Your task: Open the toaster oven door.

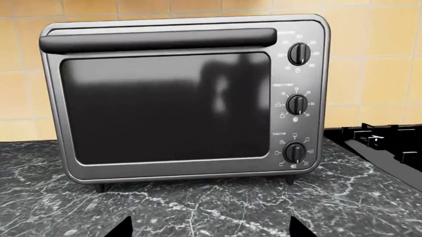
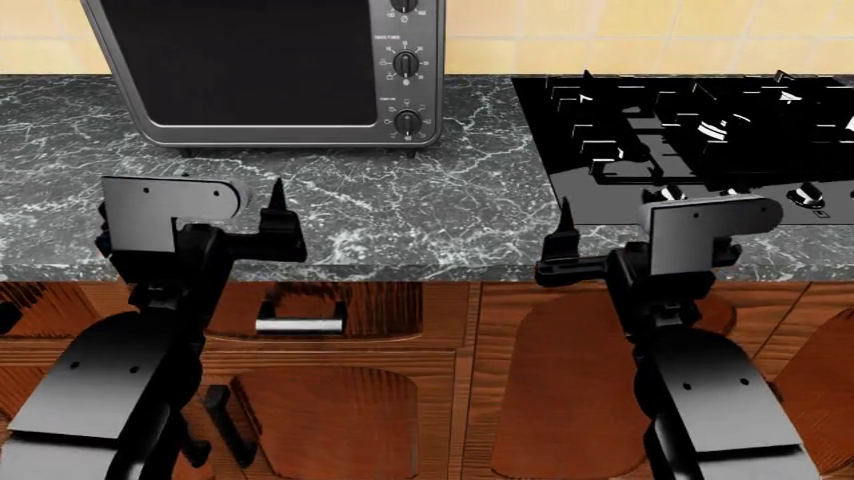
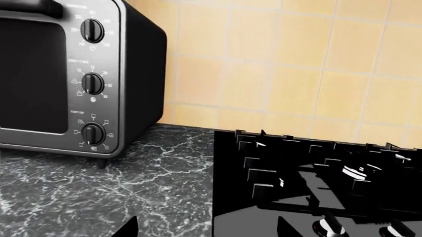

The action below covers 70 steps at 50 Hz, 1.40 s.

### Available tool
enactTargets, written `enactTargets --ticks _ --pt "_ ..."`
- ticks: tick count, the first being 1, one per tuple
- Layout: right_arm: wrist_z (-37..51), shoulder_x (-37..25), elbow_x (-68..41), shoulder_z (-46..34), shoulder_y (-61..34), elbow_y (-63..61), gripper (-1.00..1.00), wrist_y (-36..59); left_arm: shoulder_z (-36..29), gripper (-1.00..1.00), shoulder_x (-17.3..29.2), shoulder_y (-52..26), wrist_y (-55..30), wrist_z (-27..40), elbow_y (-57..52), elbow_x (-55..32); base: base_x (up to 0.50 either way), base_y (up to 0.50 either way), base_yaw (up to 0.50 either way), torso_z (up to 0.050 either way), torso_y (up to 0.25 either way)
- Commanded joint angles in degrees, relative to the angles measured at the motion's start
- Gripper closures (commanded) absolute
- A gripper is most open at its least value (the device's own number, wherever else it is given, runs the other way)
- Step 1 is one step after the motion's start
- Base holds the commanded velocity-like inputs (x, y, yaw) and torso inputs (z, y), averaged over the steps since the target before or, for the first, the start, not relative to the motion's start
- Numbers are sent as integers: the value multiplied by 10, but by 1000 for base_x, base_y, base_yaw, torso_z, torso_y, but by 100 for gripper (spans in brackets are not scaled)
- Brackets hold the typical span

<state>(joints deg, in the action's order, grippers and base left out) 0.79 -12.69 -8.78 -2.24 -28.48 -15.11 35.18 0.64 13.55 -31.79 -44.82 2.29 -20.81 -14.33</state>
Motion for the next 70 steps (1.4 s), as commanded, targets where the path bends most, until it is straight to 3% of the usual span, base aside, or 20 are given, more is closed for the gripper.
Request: enactTargets --ticks 1,12,56,63,70 --pt "-11 -13 -17 4 -46 5 -100 46 -3 -100 15 -60 -35 4 21 -1 0 -242 0 0 0" --pt "-8 -10 -21 4 -38 1 -100 34 0 -100 20 -60 -39 10 12 -1 23 -129 0 0 0" --pt "-5 -16 -35 -7 -21 -2 -100 32 -6 -100 37 -45 -52 12 -25 -15 323 0 0 0 0" --pt "-4 -15 -37 -10 -17 -6 -100 29 -46 -100 100 -33 -82 -11 -92 -2 0 0 0 0 2" --pt "-6 -16 -40 -11 -16 1 -100 25 -147 -100 228 -64 -114 -66 -160 42 0 0 0 0 0"
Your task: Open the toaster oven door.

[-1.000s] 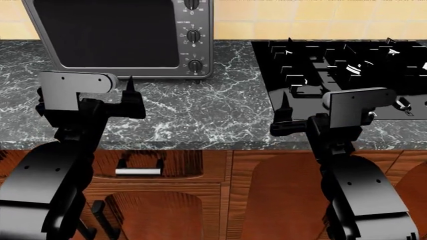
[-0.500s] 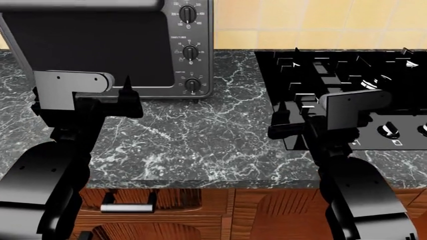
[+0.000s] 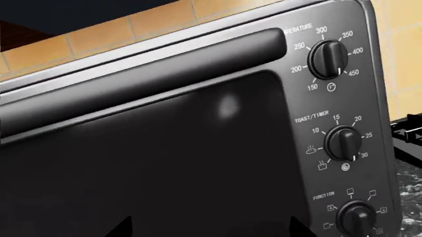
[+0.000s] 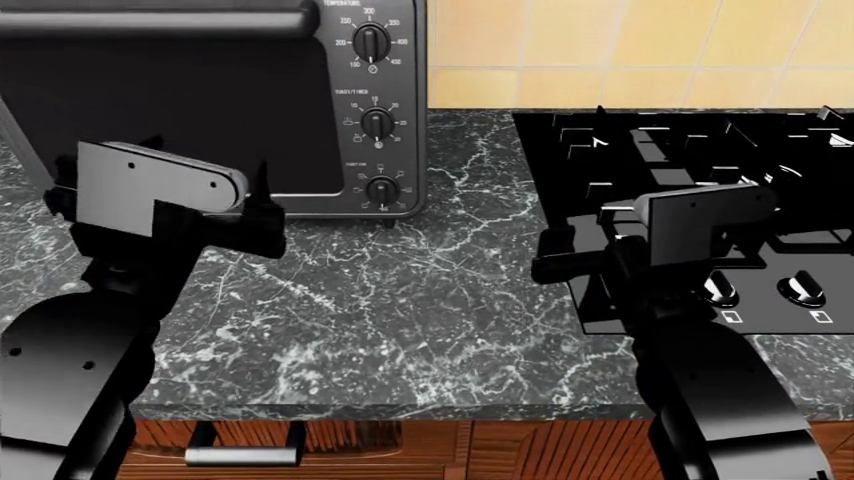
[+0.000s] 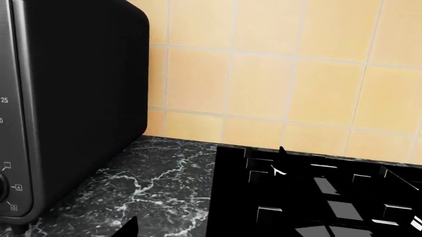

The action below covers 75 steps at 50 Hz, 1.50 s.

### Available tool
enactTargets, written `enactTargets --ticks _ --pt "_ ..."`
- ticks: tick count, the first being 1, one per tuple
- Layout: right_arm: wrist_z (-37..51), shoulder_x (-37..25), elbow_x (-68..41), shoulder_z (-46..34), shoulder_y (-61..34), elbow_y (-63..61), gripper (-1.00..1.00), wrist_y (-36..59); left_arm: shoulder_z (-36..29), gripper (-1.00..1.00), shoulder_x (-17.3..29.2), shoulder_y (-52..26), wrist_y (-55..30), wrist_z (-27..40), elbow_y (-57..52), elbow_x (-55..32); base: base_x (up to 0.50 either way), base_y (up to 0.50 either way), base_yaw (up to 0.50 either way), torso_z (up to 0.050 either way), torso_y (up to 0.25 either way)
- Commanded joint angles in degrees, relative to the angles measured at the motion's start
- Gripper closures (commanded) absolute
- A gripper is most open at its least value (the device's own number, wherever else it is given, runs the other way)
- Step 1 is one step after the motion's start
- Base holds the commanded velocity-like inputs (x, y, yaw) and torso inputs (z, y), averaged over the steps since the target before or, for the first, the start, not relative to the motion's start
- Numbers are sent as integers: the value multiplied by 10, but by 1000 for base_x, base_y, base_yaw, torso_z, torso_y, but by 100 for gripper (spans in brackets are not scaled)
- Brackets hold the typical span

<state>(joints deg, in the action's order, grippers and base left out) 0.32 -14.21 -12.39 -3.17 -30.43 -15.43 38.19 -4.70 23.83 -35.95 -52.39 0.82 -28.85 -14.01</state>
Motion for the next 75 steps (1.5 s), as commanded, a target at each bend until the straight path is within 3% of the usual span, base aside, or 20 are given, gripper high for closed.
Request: enactTargets --ticks 1,6,11,19,25,41,75 --pt "-2 -1 -5 -2 4 5 -100 -6 -111 -100 147 -35 -44 -62 -84 48 0 0 0 0 0" --pt "-2 -2 -8 -1 4 5 -100 -7 -181 -100 237 -83 -30 -113 -93 88 0 0 0 0 0" --pt "-2 -1 -10 -4 4 5 -100 -8 -220 -100 295 -112 11 -156 -86 113 0 0 0 0 0" --pt "-2 -1 -12 -5 5 10 -100 -13 -287 -100 363 -183 73 -236 -49 170 0 0 0 0 0" --pt "-2 1 -14 -7 5 13 -100 -18 -335 -100 380 -238 148 -278 14 233 0 0 0 0 0" --pt "-2 -1 -21 -7 7 16 -100 -22 -408 -100 340 -347 202 -367 140 321 0 0 0 0 0" --pt "8 -9 -28 -11 8 12 -100 -20 -460 -100 239 -449 320 -361 374 367 0 0 0 0 0"
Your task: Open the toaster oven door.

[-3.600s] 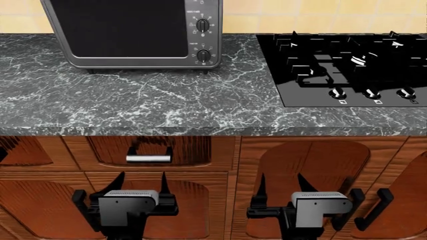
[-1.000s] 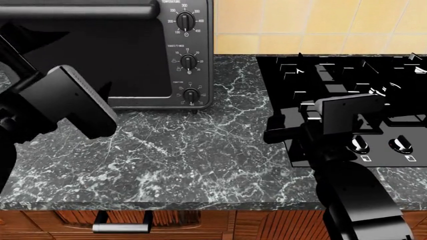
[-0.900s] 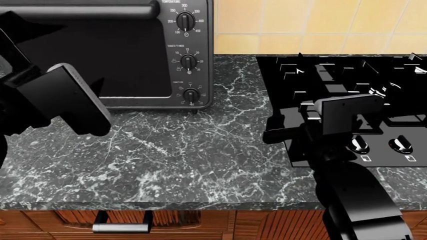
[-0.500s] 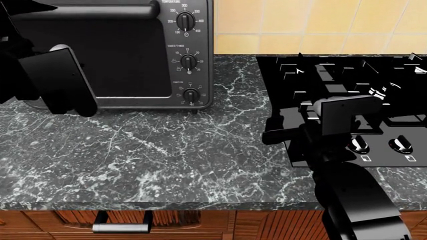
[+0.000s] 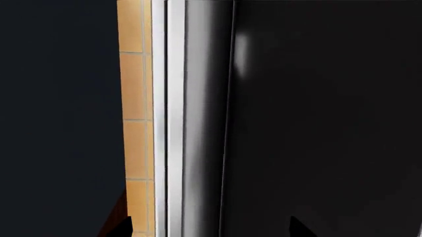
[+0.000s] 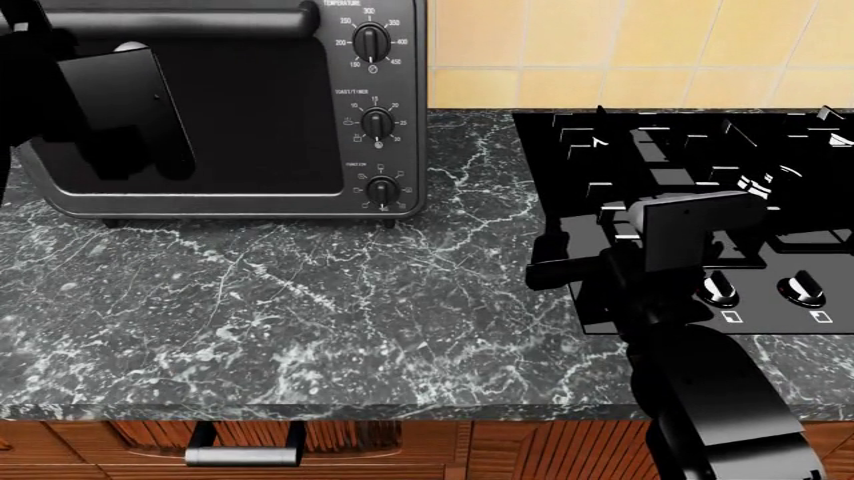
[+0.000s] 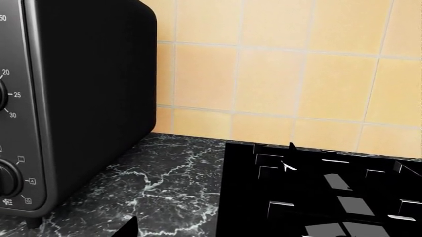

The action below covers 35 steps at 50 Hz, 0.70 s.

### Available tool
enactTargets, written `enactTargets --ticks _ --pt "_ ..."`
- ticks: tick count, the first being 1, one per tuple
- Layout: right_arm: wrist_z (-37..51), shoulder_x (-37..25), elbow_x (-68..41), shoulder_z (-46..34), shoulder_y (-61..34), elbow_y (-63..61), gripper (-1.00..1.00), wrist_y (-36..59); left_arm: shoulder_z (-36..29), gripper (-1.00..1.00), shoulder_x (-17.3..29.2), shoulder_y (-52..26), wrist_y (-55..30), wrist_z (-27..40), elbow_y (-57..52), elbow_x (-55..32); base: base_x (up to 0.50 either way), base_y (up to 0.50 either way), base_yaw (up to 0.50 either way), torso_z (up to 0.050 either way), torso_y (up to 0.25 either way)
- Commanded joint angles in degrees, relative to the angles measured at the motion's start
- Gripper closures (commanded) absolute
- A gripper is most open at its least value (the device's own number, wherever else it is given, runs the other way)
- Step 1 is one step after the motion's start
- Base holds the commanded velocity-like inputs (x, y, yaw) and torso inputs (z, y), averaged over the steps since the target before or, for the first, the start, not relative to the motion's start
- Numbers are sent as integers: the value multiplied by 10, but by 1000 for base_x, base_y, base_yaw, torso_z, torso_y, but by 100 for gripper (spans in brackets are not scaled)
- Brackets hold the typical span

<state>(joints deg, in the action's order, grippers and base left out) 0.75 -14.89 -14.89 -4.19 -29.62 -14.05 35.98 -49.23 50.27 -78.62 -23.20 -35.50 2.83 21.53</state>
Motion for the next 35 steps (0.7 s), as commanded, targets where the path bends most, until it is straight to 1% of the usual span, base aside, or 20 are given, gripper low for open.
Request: enactTargets --ticks 1,23,35 --pt "4 -3 -3 -1 0 -3 -100 2 -16 -100 -28 -24 30 2 61 12 0 0 0 0 0" --pt "9 -9 -12 5 -2 -6 -100 6 -44 -100 -83 -62 81 17 175 30 0 0 0 0 0" --pt "12 -13 -16 7 -2 -10 -100 7 -50 -100 -90 -63 90 21 196 34 0 0 0 0 0"
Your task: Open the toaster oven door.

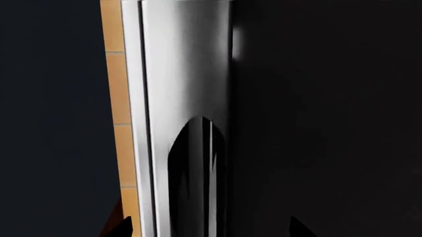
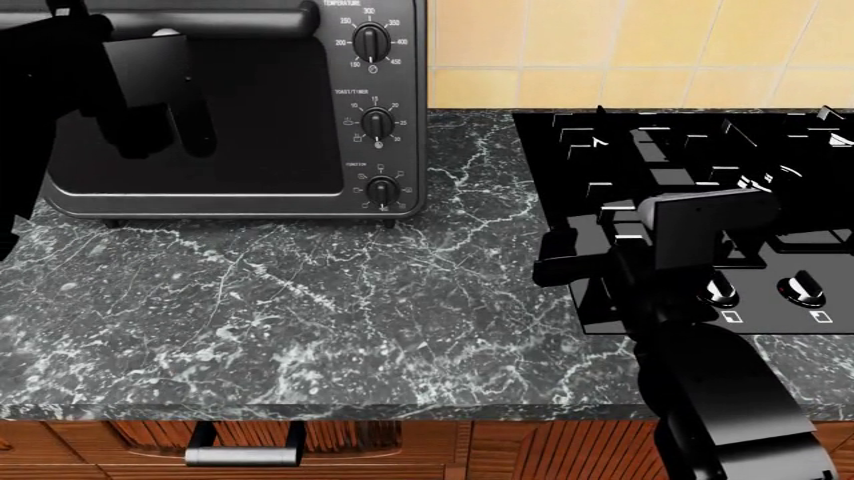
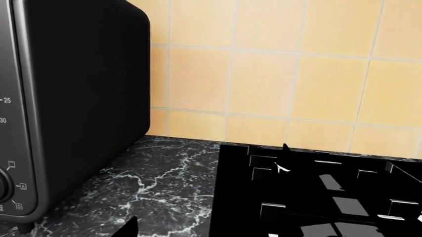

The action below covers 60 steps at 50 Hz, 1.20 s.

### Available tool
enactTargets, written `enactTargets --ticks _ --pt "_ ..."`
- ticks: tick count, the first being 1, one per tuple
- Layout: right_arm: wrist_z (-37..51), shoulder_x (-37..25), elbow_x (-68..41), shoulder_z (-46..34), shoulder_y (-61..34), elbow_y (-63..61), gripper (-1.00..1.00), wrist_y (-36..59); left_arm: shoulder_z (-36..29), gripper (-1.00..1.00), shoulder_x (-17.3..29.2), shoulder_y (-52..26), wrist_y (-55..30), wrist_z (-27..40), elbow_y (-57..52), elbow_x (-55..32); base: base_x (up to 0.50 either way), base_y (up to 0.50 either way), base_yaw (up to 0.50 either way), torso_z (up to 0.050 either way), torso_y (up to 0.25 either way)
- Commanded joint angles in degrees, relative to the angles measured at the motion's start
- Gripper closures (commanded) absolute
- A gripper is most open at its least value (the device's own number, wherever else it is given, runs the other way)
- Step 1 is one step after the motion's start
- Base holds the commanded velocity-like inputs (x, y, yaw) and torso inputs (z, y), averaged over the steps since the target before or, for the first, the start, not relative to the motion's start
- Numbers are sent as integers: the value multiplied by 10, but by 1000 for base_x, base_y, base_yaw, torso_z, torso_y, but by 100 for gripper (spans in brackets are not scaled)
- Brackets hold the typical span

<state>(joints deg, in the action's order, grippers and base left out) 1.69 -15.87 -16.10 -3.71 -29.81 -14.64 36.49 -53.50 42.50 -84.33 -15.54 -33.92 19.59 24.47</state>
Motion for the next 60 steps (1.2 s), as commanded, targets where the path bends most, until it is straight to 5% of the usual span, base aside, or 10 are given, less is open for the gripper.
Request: enactTargets --ticks 1,3,4,20,44,60 --pt "3 -4 -5 3 0 -5 -100 3 -8 -100 -13 -6 16 7 31 5 0 0 0 0 0" --pt "4 -5 -5 3 2 -6 -100 3 -9 -100 -15 -7 20 10 34 6 0 0 0 0 0" --pt "4 -5 -5 4 3 -6 -100 2 -9 100 -15 -8 24 12 34 5 0 0 0 0 0" --pt "6 -6 -8 2 6 -1 -100 -5 -5 100 9 5 36 7 -12 -1 0 0 0 0 0" --pt "8 -11 -19 3 1 -7 -100 -1 44 100 132 92 -27 -35 -277 -64 0 0 -1 0 0" --pt "10 -13 -25 4 5 -13 -100 -3 76 100 228 182 -88 -2 -426 -108 -1 0 -2 0 1"
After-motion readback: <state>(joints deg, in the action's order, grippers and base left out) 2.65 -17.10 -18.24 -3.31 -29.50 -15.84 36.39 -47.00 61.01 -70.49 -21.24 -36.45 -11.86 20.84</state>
